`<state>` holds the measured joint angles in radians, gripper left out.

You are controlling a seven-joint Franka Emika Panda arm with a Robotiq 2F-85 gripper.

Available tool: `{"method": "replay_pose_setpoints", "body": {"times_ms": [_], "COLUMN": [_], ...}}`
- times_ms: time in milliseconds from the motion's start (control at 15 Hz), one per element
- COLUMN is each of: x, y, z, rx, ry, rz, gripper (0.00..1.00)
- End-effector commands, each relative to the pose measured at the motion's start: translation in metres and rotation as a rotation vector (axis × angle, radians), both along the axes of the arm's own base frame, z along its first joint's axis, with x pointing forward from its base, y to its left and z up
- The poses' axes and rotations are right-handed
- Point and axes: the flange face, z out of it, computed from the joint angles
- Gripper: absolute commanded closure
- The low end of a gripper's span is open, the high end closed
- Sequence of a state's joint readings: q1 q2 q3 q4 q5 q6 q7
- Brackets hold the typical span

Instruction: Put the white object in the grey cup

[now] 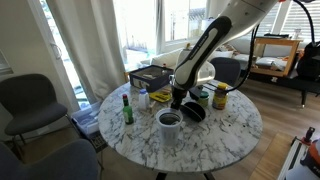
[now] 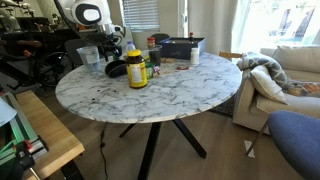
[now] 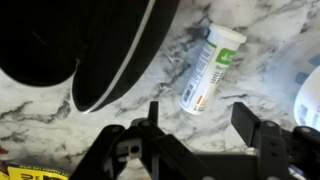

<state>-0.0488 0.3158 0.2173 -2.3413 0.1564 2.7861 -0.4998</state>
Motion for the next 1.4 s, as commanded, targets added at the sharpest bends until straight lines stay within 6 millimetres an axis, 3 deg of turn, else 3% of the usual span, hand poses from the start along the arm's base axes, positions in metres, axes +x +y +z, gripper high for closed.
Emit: {"method": "replay_pose_setpoints", "body": {"times_ms": [0,267,333,400,467,667,800,933,1333], "x": [0.004,0.005,0.004,0.004,0.004,0.006,0.003,-0.006,-0.044], "y": [0.001,0.004,0.003,0.002,0.002,-0.004,-0.009,-0.013,0.028], "z": [-0.02,-0.033,-0.034,-0.035,-0.036,-0.032,-0.016,0.016,0.104], "rx": [0.044,0.068,0.052,0.046,0.042,0.018,-0.001,0.017,0.183], "ry": [0.058,0.111,0.117,0.118,0.118,0.103,0.081,0.049,-0.057], "rz": [-0.004,-0.018,-0.029,-0.032,-0.036,-0.066,-0.086,-0.079,0.089], "gripper": [0.29,0.38,0.46,0.62,0.63,0.89,0.92,0.92,0.92]}}
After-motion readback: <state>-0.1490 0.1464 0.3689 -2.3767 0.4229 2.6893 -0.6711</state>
